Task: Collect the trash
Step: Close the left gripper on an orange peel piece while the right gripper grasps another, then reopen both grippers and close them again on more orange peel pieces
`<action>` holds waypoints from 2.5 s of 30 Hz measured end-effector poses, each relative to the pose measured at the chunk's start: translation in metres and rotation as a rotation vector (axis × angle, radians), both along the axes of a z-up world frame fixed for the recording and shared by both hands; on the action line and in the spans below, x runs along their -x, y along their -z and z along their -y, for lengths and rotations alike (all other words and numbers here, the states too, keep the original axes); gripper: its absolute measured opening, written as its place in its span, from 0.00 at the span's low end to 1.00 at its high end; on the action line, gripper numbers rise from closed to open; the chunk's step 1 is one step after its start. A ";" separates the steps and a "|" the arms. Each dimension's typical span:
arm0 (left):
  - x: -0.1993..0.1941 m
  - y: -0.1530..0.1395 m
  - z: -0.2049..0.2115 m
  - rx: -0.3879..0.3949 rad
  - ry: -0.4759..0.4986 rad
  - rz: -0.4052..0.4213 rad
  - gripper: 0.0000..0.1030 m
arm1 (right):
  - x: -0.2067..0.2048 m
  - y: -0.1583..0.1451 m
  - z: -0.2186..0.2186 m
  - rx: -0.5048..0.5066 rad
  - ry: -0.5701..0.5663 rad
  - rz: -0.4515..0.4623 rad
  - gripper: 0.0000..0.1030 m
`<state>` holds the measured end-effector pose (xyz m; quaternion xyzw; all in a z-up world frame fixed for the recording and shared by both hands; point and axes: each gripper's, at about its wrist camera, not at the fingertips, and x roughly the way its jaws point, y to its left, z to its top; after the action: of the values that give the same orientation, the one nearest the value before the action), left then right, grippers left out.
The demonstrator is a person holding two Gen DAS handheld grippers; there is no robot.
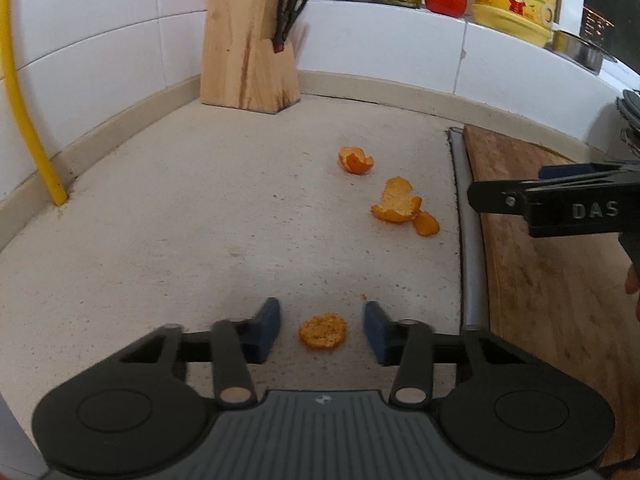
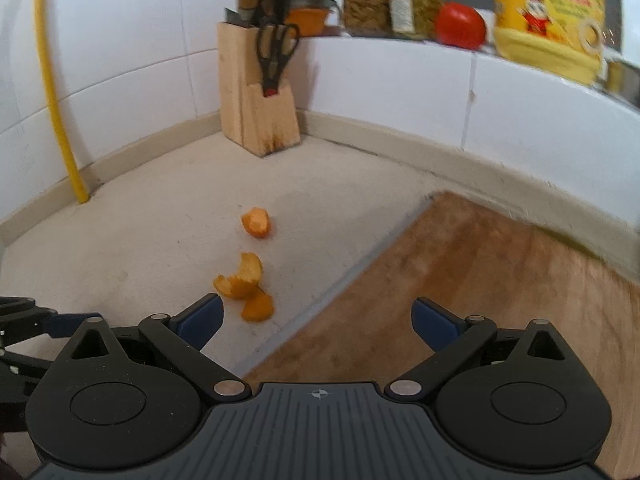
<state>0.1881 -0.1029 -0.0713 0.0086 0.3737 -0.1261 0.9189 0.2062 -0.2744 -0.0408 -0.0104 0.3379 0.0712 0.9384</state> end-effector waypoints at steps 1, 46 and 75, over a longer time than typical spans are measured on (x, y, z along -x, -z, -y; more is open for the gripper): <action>0.000 0.000 -0.001 0.011 -0.001 -0.002 0.19 | -0.002 0.000 -0.002 0.010 -0.010 0.008 0.99; 0.011 -0.006 -0.034 0.087 -0.034 -0.005 0.03 | -0.028 -0.003 -0.024 -0.239 -0.142 -0.140 0.14; -0.010 -0.016 -0.026 0.073 0.037 0.036 0.00 | -0.022 0.002 -0.027 -0.167 -0.179 -0.173 0.08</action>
<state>0.1984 -0.0764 -0.0549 -0.0158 0.3522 -0.1564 0.9226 0.2285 -0.2473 -0.0423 0.0438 0.4083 0.1830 0.8932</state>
